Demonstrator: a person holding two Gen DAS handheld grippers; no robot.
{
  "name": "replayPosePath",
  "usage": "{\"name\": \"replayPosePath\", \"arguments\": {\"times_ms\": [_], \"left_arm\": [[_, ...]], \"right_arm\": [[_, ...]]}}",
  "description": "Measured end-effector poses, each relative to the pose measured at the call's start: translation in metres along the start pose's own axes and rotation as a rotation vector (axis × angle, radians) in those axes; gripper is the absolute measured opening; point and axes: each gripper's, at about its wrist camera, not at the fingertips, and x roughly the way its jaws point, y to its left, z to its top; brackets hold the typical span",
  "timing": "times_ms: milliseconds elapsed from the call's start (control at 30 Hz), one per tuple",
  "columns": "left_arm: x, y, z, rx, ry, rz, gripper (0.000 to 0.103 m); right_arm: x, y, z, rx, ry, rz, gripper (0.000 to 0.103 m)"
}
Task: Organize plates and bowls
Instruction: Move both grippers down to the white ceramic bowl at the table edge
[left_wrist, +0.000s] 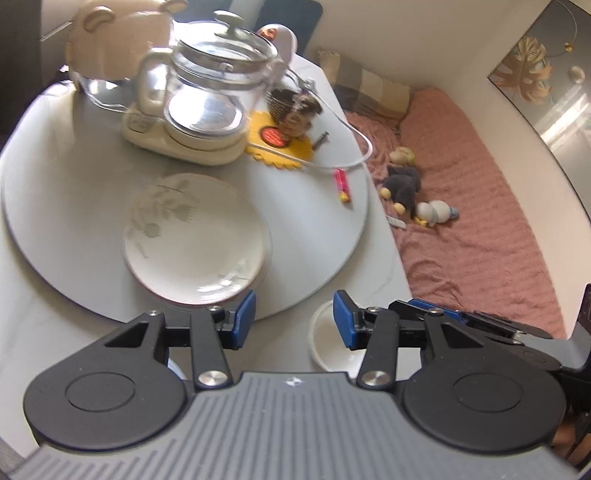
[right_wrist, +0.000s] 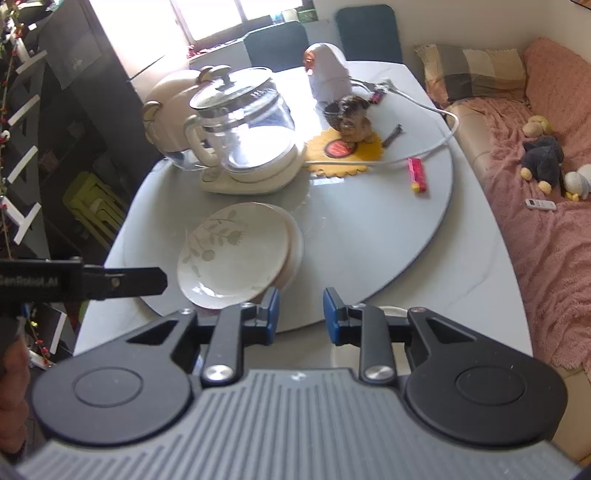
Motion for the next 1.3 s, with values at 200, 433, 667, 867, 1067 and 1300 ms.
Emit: {"name": "replayPosePath", "arguments": {"times_ms": [200,433,667,867,1067,1300], "left_arm": [[0.03,-0.018,-0.004,0.012,0.05,0.007,0.052],[0.098,-0.03,-0.005,-0.012,0.175,0.002,0.052],[0.148,-0.046,-0.007,-0.008,0.251,0.025,0.052],[0.161,-0.057,-0.006,0.009,0.275,0.066,0.054],[0.188,-0.055,-0.012,0.012,0.356,0.135,0.062],[0.219,-0.031,-0.025,-0.093,0.424,0.106,0.061]], "right_arm": [[0.0,-0.029,-0.009,0.089,0.011,-0.043,0.031],[0.019,-0.063,-0.024,0.154,0.056,-0.07,0.031],[0.031,-0.092,-0.029,0.207,0.04,-0.076,0.031],[0.041,-0.11,-0.029,0.239,0.063,-0.07,0.032],[0.053,-0.127,-0.035,0.314,0.053,-0.065,0.048],[0.089,-0.146,-0.052,0.397,0.161,-0.014,0.045]]}}
